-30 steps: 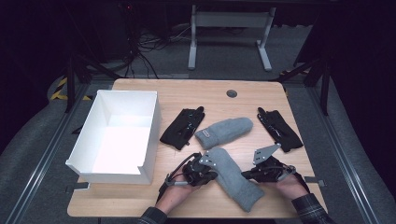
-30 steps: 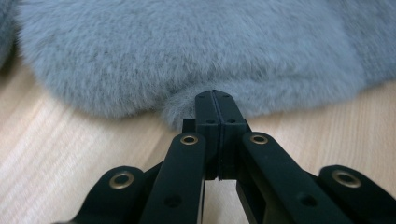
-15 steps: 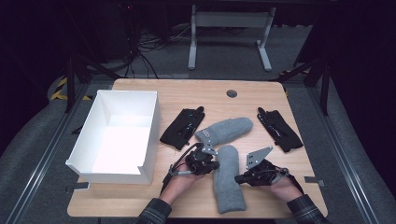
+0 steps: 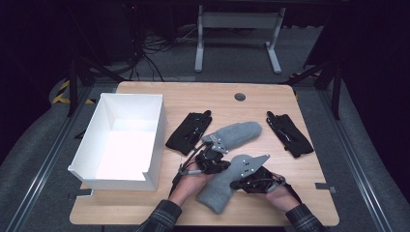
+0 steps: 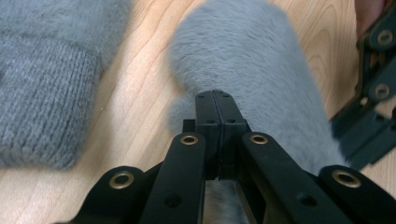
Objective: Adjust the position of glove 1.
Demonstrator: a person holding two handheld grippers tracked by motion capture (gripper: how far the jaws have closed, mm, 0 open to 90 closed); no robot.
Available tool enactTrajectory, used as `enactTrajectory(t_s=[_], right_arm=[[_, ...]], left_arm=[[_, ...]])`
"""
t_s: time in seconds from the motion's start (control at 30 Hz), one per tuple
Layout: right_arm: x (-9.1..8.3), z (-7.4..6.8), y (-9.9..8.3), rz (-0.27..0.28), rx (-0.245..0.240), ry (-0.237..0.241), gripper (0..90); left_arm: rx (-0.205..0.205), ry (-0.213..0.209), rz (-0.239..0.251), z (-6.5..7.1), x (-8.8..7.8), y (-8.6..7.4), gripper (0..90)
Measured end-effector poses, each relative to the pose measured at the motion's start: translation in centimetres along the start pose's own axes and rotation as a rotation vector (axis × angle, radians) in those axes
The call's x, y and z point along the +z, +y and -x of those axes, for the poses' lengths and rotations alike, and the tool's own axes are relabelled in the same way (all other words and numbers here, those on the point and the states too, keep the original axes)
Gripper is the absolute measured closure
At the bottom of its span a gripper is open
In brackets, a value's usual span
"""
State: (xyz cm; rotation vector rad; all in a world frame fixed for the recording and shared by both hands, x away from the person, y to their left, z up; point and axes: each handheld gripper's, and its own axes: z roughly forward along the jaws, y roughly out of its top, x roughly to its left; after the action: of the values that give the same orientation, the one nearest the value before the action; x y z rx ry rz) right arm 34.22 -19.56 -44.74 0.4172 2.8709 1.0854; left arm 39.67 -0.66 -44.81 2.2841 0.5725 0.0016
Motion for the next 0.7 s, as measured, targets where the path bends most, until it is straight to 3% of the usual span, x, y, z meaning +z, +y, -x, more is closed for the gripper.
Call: enactTrajectory(t_s=[0.17,0.37,0.47,0.5,0.53,0.6,0.7], right_arm=[[0.8,-0.4,0.6,0.009,-0.010,-0.022,90.0],[0.8,-0.3,0.5,0.019,0.004,-0.016,90.0],[0.7,-0.4,0.4,0.035,0.014,-0.008,83.7],[0.4,-0.4,0.3,0.039,0.021,-0.008,78.0],[-0.4,-0.6,0.0,0.054,0.030,-0.033,70.1],[-0.7,-0.6,-0.2,0.066,0.041,-0.042,67.7],[-2.2,-0.3,-1.3,0.109,0.088,-0.098,53.8]], left_arm=[[0.002,-0.013,0.005,0.3,0.6,0.2,90.0],[0.008,-0.013,-0.002,0.4,0.6,0.4,90.0],[0.005,-0.002,0.001,0.3,0.2,0.4,90.0],[0.003,0.002,0.010,0.3,-0.2,0.4,90.0],[-0.004,0.009,0.025,0.1,-0.7,0.3,87.1],[-0.004,0.019,0.029,0.1,-1.0,0.3,85.4],[0.006,0.044,0.019,-0.2,-1.9,0.3,73.2]])
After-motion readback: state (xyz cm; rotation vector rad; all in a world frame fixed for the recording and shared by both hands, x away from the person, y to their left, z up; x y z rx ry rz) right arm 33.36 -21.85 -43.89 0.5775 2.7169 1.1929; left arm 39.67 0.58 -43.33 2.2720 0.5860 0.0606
